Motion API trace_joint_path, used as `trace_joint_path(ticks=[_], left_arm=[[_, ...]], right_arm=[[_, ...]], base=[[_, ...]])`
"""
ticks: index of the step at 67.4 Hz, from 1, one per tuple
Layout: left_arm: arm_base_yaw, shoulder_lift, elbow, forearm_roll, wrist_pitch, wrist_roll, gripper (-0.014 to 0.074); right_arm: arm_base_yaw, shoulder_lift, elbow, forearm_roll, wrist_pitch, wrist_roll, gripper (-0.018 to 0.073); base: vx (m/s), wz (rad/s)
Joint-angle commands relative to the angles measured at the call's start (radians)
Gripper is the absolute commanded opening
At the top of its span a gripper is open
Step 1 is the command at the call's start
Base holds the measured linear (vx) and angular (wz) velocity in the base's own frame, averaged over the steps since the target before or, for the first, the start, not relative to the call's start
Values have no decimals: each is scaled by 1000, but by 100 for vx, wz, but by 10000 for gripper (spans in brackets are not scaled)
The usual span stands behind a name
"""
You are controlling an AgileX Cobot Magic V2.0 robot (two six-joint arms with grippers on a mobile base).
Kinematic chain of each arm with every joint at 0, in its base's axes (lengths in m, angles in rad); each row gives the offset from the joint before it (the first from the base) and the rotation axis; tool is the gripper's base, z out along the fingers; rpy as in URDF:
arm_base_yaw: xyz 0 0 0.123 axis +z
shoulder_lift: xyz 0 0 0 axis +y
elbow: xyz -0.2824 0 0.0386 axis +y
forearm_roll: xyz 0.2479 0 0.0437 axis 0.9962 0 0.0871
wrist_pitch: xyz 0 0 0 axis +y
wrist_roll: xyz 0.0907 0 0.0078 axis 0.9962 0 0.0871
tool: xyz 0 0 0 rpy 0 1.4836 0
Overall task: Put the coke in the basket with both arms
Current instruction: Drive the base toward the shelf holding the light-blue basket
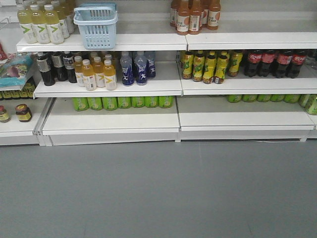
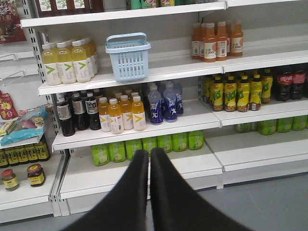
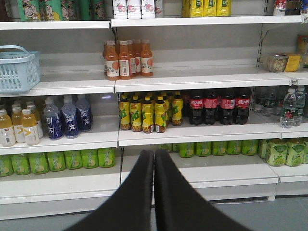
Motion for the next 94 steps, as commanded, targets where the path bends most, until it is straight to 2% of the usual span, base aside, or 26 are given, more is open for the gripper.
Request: trace_joint_path(ticks=[1, 94], left_arm=[[-4, -21, -33, -7, -78, 0, -6], [-4, -21, -33, -7, -78, 0, -6]], right_arm=[[-2, -13, 7, -8, -70, -5, -10], [-2, -13, 7, -8, -70, -5, -10]], base=[[5, 0], [8, -2]])
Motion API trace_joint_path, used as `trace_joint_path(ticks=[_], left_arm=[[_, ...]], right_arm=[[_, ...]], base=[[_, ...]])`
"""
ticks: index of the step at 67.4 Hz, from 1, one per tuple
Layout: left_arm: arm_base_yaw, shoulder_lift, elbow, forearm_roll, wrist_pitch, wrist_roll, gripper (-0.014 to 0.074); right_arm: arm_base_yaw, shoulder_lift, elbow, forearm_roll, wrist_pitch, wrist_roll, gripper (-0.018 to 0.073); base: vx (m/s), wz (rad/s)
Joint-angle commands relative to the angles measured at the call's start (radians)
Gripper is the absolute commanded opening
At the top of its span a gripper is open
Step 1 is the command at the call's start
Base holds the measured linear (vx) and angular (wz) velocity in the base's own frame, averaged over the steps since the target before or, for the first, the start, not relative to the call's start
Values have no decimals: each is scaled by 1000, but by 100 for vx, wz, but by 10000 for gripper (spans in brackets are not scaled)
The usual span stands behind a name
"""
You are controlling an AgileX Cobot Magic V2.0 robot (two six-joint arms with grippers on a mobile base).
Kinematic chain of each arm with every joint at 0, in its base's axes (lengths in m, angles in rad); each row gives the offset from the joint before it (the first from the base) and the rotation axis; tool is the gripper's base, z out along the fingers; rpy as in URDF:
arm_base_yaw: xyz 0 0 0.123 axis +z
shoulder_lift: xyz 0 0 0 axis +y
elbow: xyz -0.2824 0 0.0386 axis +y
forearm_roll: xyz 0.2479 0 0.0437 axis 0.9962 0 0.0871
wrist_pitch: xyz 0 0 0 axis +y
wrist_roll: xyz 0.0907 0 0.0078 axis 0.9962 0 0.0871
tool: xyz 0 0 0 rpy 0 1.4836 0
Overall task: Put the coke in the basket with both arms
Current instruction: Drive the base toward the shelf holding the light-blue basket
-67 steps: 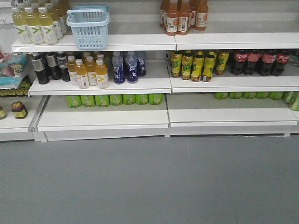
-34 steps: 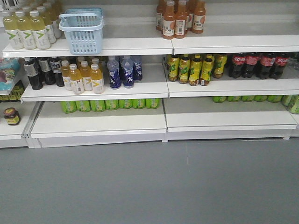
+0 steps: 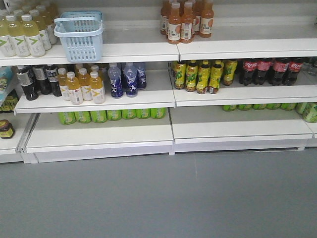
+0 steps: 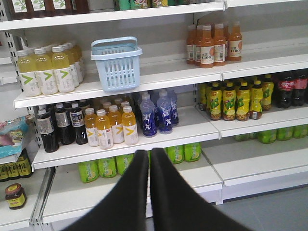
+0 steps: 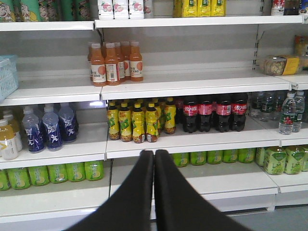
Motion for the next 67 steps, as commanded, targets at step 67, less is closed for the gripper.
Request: trace_joint_path(ticks=[67], left_arm=[[-4, -21, -33, -7, -78, 0, -6]], right_arm=[[-2, -13, 7, -8, -70, -5, -10]], base=[[7, 2]])
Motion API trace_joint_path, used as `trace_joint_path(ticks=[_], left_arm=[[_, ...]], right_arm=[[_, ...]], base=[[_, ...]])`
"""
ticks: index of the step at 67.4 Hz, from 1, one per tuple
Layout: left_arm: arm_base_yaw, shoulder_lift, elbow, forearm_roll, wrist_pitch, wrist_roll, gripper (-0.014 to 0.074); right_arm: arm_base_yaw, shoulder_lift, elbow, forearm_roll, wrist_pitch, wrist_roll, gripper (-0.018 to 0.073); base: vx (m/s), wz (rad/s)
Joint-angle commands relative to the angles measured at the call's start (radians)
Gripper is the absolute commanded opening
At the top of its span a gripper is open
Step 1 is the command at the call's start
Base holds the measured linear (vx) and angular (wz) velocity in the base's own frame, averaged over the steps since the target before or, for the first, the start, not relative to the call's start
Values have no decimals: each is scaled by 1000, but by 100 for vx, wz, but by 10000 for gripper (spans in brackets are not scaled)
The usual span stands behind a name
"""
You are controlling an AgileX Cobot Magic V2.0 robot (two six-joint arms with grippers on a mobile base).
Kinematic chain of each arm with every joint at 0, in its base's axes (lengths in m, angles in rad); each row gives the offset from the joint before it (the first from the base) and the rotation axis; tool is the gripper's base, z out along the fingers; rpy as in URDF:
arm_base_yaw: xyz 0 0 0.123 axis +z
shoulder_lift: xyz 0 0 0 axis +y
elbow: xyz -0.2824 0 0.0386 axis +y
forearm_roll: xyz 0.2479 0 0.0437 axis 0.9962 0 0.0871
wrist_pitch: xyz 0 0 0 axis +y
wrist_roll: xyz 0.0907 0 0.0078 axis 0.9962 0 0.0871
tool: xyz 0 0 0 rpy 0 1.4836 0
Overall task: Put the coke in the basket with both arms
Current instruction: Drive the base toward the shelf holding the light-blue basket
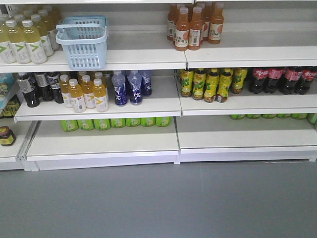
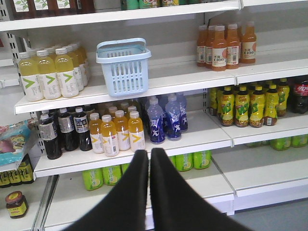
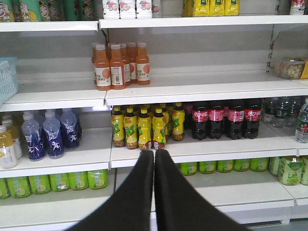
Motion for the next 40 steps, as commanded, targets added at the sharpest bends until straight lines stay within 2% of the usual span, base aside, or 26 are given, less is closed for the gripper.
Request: trace_joint_path(ticks=[1, 40], left_arm=[[-4, -20, -33, -7, -78, 0, -6], [-4, -20, -33, -7, -78, 0, -6]], right_arm=[[-2, -13, 7, -8, -70, -5, -10], [-2, -13, 7, -8, -70, -5, -10]], base=[[8, 0], [10, 3]])
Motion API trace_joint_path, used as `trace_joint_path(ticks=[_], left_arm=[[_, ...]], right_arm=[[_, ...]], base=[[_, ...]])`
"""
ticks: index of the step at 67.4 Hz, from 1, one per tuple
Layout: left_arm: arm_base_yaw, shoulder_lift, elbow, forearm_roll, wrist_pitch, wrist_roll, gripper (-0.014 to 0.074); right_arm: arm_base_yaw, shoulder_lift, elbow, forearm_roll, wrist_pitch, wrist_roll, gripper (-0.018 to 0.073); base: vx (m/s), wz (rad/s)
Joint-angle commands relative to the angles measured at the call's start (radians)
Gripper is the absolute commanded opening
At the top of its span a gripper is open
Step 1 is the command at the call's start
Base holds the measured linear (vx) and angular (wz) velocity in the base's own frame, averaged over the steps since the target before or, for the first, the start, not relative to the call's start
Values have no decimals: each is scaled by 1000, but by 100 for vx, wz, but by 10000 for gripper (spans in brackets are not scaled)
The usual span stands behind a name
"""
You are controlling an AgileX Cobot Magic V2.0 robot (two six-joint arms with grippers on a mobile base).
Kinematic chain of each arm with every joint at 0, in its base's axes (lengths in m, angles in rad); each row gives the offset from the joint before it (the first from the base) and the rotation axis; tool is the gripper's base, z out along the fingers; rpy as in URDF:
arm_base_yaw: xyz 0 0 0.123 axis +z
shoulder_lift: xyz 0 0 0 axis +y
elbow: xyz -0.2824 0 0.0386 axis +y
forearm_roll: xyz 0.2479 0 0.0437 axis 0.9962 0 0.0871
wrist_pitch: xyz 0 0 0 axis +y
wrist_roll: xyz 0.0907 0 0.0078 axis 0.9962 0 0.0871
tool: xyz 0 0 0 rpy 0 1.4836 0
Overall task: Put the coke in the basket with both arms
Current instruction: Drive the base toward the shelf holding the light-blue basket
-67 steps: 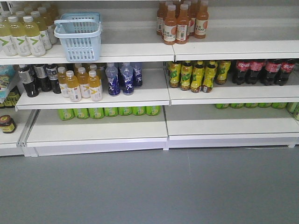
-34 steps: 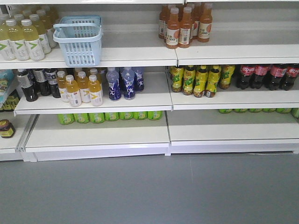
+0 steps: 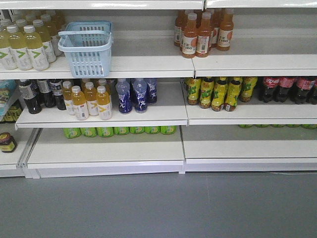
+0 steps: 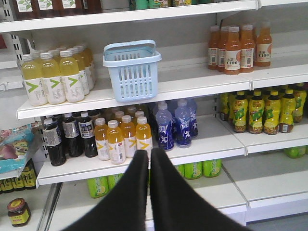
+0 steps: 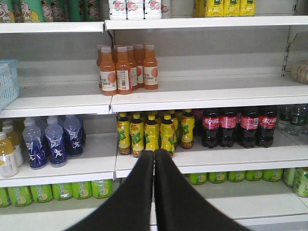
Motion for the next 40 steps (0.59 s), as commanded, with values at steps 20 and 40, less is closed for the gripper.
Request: trace_joint_path(ticks=[20, 40], left_arm=[[-4, -20, -33, -7, -78, 0, -6], [-4, -20, -33, -7, -78, 0, -6]], right_arm=[[-2, -13, 7, -8, -70, -5, -10], [-2, -13, 7, -8, -70, -5, -10]], base=[[12, -1], [12, 2]])
